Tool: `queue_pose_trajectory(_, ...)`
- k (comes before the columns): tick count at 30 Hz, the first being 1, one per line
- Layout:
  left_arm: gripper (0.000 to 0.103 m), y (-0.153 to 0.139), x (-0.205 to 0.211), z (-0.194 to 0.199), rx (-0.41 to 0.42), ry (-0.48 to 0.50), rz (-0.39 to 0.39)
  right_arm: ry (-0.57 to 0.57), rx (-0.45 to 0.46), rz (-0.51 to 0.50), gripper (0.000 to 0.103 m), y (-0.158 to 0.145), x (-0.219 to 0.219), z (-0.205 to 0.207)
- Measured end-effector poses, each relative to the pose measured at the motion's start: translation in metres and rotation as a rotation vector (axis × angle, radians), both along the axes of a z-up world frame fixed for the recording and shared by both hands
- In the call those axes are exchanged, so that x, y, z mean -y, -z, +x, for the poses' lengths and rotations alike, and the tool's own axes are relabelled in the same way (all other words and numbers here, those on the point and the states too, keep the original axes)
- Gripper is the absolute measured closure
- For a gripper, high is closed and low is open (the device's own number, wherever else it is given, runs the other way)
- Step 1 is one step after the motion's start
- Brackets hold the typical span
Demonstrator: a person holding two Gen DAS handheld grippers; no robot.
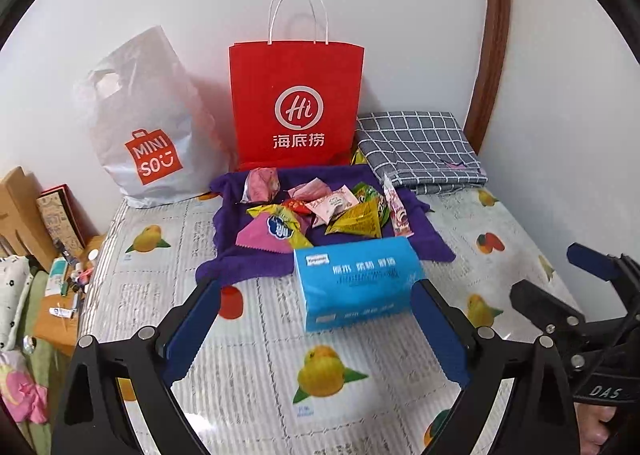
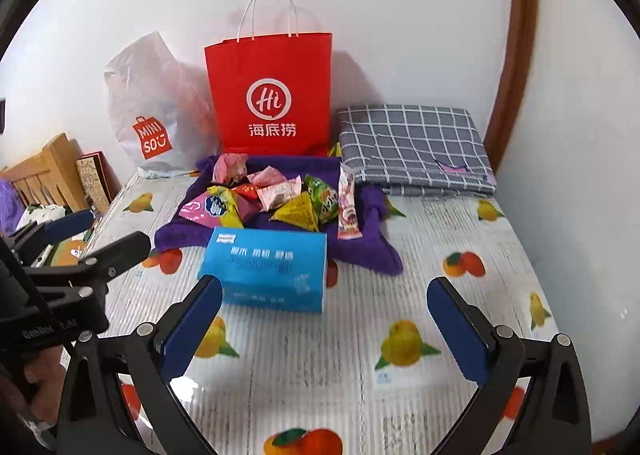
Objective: Organize snacks
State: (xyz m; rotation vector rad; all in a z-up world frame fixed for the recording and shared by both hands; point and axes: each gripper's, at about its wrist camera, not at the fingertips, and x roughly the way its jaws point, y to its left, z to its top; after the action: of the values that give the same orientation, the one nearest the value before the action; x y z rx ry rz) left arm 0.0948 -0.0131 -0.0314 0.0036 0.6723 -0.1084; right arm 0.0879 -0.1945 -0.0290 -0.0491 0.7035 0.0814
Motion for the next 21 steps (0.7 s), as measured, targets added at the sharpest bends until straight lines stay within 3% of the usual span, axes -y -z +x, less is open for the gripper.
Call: queue_pose_trajectory(21, 0.007, -0.012, -0.007, -0.046, 0.06, -0.039, -0.009, 0.032, 0.046, 0.025, 0.002, -0.009, -0.003, -0.047)
